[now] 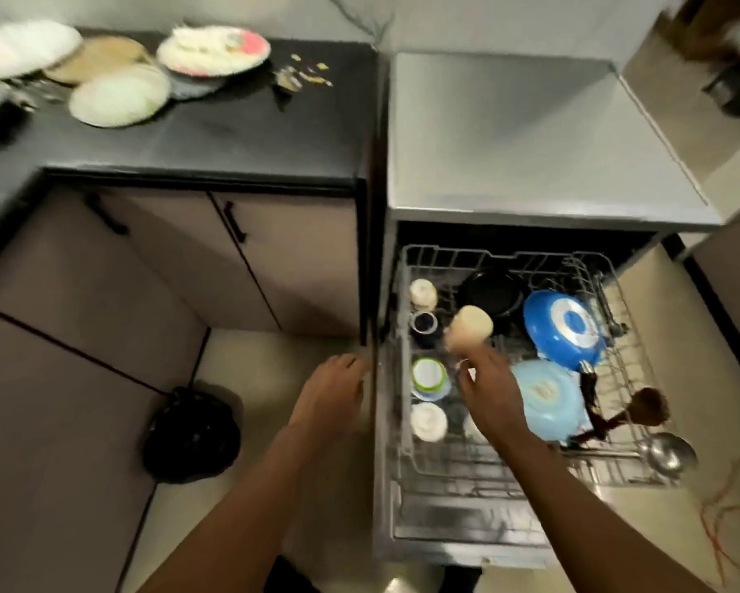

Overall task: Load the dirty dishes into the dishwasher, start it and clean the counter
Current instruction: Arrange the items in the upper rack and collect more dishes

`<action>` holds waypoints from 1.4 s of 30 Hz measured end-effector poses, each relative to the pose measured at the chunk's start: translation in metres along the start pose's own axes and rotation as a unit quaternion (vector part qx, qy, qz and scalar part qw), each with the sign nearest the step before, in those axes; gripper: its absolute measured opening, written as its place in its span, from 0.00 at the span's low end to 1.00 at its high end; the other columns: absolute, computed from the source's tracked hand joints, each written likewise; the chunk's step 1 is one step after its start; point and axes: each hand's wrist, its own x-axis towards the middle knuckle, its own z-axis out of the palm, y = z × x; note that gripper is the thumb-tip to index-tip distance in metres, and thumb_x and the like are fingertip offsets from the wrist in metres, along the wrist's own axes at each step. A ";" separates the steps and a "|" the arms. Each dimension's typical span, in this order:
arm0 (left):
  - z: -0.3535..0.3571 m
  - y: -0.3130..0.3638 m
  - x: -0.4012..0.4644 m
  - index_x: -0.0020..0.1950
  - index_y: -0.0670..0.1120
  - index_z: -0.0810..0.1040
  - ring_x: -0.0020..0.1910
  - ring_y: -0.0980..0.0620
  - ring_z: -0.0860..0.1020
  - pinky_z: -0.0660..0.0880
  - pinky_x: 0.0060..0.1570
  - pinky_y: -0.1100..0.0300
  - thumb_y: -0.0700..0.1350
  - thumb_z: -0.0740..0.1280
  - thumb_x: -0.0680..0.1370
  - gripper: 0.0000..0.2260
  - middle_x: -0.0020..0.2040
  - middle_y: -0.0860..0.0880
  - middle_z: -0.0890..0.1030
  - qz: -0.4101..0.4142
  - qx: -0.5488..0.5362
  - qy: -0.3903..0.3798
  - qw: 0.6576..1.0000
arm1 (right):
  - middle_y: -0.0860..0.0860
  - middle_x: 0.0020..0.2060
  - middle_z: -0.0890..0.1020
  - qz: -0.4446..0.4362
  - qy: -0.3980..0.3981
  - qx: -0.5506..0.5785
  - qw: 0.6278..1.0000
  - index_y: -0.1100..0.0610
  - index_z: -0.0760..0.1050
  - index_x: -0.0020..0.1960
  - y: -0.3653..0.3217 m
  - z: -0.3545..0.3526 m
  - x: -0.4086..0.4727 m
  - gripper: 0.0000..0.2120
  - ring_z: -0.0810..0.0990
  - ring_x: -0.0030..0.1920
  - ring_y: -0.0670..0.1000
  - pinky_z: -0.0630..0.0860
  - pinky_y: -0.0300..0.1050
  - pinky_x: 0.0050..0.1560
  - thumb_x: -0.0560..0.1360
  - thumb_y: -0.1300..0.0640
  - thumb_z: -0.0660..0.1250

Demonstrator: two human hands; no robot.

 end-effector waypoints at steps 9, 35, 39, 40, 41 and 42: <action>-0.159 -0.157 -0.052 0.57 0.43 0.76 0.54 0.44 0.74 0.73 0.53 0.48 0.41 0.62 0.77 0.10 0.57 0.45 0.76 -0.072 0.059 0.142 0.985 | 0.54 0.49 0.80 -0.132 -0.024 0.025 0.991 0.57 0.78 0.54 -0.203 0.083 0.052 0.10 0.80 0.49 0.57 0.77 0.52 0.51 0.75 0.60 0.64; -0.300 -0.406 0.147 0.69 0.44 0.71 0.64 0.46 0.72 0.68 0.64 0.53 0.46 0.65 0.78 0.19 0.65 0.46 0.74 -0.269 0.032 0.225 0.936 | 0.45 0.49 0.80 -0.247 -0.077 0.094 0.961 0.51 0.78 0.56 -0.375 0.203 0.399 0.11 0.78 0.47 0.43 0.77 0.40 0.48 0.76 0.62 0.68; -0.315 -0.440 0.190 0.71 0.45 0.67 0.66 0.46 0.69 0.66 0.67 0.52 0.48 0.63 0.79 0.21 0.68 0.45 0.71 -0.316 0.012 0.208 0.926 | 0.48 0.47 0.80 -0.223 -0.075 0.102 0.967 0.54 0.79 0.56 -0.388 0.220 0.468 0.09 0.78 0.45 0.46 0.77 0.44 0.46 0.76 0.62 0.67; -0.318 -0.449 0.198 0.72 0.45 0.66 0.67 0.47 0.69 0.66 0.67 0.52 0.49 0.62 0.79 0.22 0.68 0.45 0.71 -0.326 0.007 0.203 0.923 | 0.47 0.47 0.81 -0.218 -0.079 0.109 0.967 0.54 0.79 0.56 -0.392 0.227 0.479 0.09 0.79 0.45 0.45 0.76 0.42 0.46 0.77 0.61 0.67; -0.322 -0.459 0.206 0.72 0.45 0.66 0.67 0.46 0.69 0.65 0.67 0.53 0.49 0.62 0.79 0.22 0.68 0.45 0.70 -0.331 0.008 0.199 0.922 | 0.47 0.47 0.81 -0.217 -0.084 0.115 0.966 0.53 0.78 0.56 -0.396 0.233 0.490 0.09 0.79 0.45 0.45 0.76 0.41 0.46 0.77 0.60 0.67; -0.327 -0.470 0.217 0.72 0.44 0.66 0.67 0.46 0.69 0.65 0.67 0.53 0.48 0.62 0.79 0.22 0.68 0.44 0.70 -0.336 0.010 0.197 0.921 | 0.47 0.47 0.81 -0.217 -0.091 0.120 0.965 0.53 0.78 0.56 -0.402 0.241 0.502 0.09 0.79 0.45 0.46 0.75 0.40 0.46 0.77 0.60 0.67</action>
